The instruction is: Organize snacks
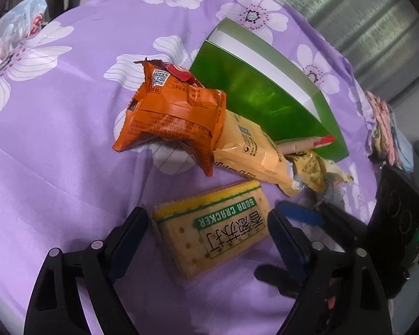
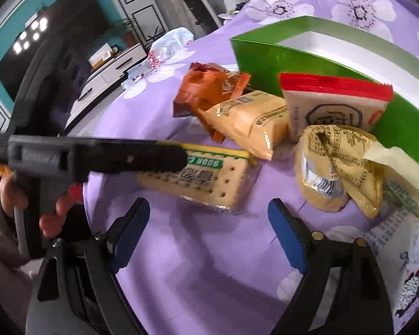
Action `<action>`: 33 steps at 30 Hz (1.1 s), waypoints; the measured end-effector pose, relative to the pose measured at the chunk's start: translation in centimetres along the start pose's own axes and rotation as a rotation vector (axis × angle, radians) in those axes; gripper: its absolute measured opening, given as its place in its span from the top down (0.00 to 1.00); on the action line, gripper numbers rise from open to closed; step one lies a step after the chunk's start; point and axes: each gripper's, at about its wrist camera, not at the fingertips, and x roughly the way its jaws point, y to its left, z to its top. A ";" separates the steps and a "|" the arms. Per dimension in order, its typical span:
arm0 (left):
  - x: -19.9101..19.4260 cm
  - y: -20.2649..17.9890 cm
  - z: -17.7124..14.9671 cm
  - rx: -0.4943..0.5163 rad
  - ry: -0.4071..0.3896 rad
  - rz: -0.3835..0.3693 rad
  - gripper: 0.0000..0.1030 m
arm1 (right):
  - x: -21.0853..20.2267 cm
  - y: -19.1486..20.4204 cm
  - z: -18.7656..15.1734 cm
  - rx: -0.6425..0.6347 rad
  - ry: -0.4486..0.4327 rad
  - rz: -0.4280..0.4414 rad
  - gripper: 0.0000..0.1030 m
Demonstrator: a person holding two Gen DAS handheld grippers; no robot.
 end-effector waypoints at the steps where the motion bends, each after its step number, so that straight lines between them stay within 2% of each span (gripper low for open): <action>1: 0.1 0.0 -0.1 0.003 0.000 0.006 0.18 | 0.1 0.2 0.2 -0.021 -0.005 -0.003 0.16; 3: 0.2 -0.1 -0.1 0.003 -0.001 0.011 0.18 | 0.7 0.4 0.7 -0.037 -0.002 0.014 0.17; 4: 0.2 0.0 0.0 0.005 -0.001 0.010 0.19 | 1.2 0.5 0.8 -0.038 0.014 0.027 0.21; 7: 0.3 -0.1 -0.1 0.012 -0.005 0.026 0.28 | 1.8 0.9 0.7 -0.069 0.025 0.001 0.30; 11: 0.2 0.2 -0.1 0.018 -0.024 0.057 0.44 | 1.4 0.6 0.5 -0.030 0.001 -0.003 0.40; 12: 0.1 0.3 -0.2 0.019 -0.029 0.062 0.45 | 1.3 0.5 0.4 -0.019 -0.004 -0.005 0.45; 19: -0.8 0.0 -0.6 0.040 -0.050 0.078 0.47 | 0.2 2.2 -0.6 0.005 -0.049 -0.059 0.49; 22: -1.8 -0.7 -0.8 0.071 -0.073 0.080 0.47 | -0.6 2.3 -0.7 0.035 -0.074 -0.079 0.60; 28: -3.2 -2.0 -0.5 0.104 -0.117 0.072 0.47 | -2.5 3.2 -0.4 0.053 -0.134 -0.132 0.60; 33: -5.0 -3.5 0.6 0.140 -0.178 0.060 0.47 | -4.2 3.8 1.1 0.044 -0.194 -0.161 0.60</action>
